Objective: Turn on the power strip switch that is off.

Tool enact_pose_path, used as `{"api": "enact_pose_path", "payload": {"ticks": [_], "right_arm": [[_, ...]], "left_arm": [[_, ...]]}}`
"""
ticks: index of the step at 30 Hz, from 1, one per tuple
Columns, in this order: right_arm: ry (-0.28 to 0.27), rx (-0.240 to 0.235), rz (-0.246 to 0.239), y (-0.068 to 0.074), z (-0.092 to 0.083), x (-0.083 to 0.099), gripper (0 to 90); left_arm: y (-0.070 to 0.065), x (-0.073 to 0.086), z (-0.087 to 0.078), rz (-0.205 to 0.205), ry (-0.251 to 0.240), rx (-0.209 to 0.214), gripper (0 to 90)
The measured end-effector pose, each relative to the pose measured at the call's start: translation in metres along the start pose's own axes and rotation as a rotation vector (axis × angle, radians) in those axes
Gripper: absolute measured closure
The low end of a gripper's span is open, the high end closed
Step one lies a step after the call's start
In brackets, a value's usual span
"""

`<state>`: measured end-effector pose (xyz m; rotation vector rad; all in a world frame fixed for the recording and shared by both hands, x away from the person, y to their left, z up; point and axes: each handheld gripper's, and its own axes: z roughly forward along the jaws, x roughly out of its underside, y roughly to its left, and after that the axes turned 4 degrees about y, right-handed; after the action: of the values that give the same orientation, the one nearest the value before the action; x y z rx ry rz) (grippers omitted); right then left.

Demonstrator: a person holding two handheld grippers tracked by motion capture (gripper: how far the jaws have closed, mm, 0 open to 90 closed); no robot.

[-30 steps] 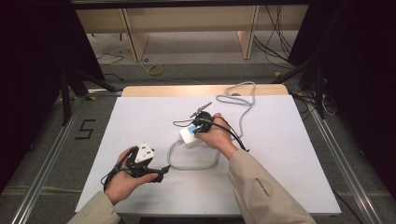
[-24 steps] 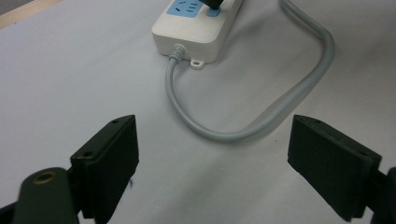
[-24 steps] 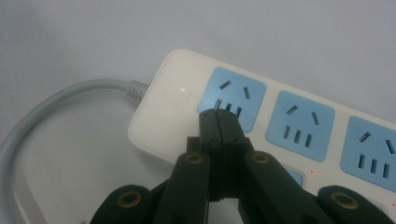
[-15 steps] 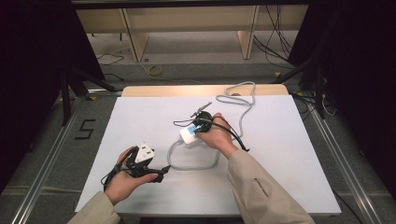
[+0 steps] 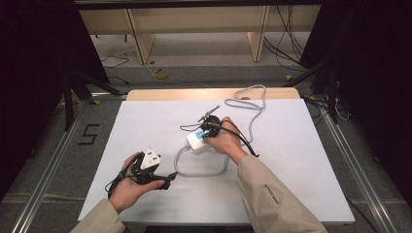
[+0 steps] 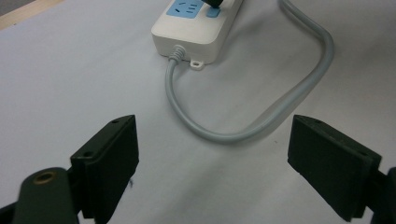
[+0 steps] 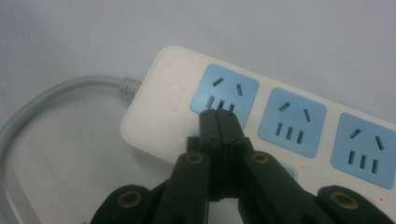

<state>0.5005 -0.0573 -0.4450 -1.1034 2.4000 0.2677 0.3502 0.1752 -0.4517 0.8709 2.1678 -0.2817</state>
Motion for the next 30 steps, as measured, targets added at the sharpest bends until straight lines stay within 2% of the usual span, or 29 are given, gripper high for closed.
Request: {"api": "enact_pose_path", "payload": {"ticks": [3,9,30], "right_arm": [[-0.001,-0.011,0.01,-0.001,-0.0008,-0.0004,90.0],[0.005,-0.018,-0.003,0.0005,-0.001,-0.0008,90.0],[0.021,0.003,0.006,0.0042,0.0013,-0.0015,90.0]], "left_arm": [[-0.0001,-0.0001,0.0004,-0.002,-0.002,-0.001,16.1],[0.0,-0.0001,0.0,0.001,0.0,-0.002,16.1],[-0.0004,-0.0003,-0.0004,0.002,0.001,-0.003,16.1]]}}
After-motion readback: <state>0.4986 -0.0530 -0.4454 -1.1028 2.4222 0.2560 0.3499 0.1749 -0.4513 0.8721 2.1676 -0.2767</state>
